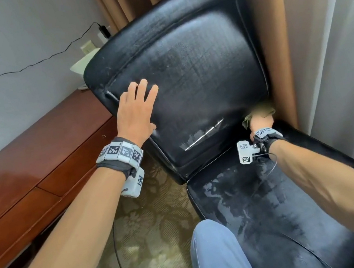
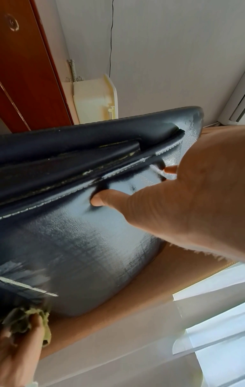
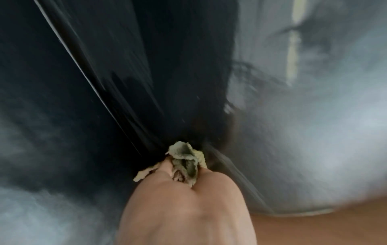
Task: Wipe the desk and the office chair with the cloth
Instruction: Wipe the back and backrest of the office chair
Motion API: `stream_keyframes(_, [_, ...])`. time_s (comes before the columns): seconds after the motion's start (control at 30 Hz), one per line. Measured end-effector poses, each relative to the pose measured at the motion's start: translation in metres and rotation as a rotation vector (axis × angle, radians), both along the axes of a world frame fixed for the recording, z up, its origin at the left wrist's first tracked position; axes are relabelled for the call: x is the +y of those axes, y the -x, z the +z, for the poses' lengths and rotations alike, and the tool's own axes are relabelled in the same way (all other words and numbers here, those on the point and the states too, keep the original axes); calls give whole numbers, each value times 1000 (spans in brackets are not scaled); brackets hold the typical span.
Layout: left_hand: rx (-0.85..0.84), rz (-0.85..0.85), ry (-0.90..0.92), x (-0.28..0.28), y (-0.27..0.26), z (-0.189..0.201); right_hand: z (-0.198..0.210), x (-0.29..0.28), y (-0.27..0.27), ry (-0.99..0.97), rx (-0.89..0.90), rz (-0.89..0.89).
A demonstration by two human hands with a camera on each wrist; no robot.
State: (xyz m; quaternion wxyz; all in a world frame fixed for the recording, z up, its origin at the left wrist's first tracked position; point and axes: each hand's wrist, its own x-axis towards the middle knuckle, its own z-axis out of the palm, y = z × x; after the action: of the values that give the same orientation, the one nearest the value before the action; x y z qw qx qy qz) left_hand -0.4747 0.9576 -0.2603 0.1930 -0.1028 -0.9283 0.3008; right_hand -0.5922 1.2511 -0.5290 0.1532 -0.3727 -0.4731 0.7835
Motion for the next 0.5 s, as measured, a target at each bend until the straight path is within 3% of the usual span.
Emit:
stream_keyframes(0.17, [4, -1, 1, -3, 3, -3, -19, -69, -22, -80, -130, 55])
stream_keyframes(0.3, [11, 4, 2, -2, 9, -3, -28, -135, -48, -44, -217, 417])
stream_keyframes(0.43, [18, 25, 25, 0, 11, -3, -41, -178, -65, -40, -266, 517])
stream_keyframes(0.5, [22, 28, 27, 0, 10, -4, -38, -185, -84, 108, -294, 629])
